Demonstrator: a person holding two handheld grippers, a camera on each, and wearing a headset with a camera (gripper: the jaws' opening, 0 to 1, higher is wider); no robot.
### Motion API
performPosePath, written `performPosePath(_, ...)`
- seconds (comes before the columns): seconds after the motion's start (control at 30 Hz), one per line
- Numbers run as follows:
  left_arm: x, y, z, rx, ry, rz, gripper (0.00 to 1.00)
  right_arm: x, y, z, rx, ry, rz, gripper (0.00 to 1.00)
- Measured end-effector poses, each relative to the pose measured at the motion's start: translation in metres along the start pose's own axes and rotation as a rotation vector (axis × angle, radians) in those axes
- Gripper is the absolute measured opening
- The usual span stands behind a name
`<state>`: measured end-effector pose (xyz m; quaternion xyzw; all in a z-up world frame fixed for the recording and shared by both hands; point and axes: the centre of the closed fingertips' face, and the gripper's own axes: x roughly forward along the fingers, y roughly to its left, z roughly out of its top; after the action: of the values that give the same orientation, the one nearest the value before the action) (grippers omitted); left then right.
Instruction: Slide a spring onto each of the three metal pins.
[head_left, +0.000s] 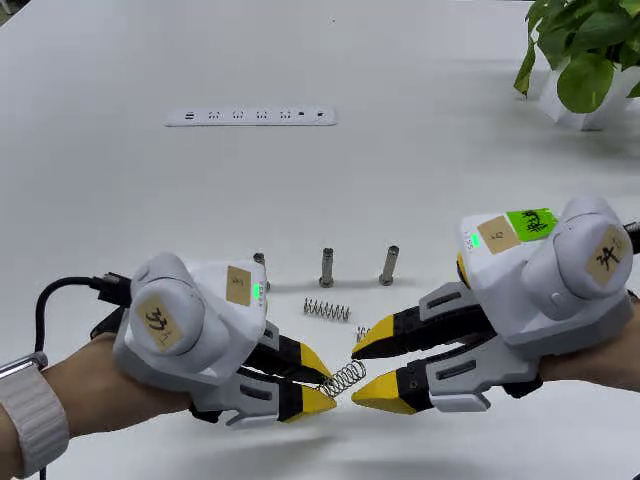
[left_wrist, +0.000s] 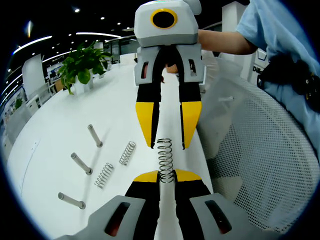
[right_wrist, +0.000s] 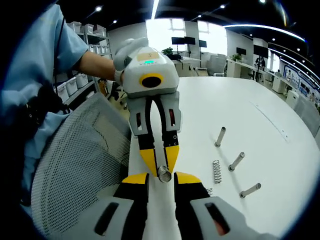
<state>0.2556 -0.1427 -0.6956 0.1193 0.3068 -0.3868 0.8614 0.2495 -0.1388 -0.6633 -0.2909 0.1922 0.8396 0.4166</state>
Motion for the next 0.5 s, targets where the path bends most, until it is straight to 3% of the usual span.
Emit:
performPosePath(0.13, 0.001, 0.001, 0.005, 0.011, -0.011, -0.003, 0.09, 0.005, 0.001, -0.002, -0.016, 0.030, 0.038, 0.17)
performPosePath(0.5, 0.004, -0.001, 0.014, 0.027, -0.036, -0.008, 0.09, 0.008, 0.000, -0.005, -0.031, 0.058, 0.067, 0.14)
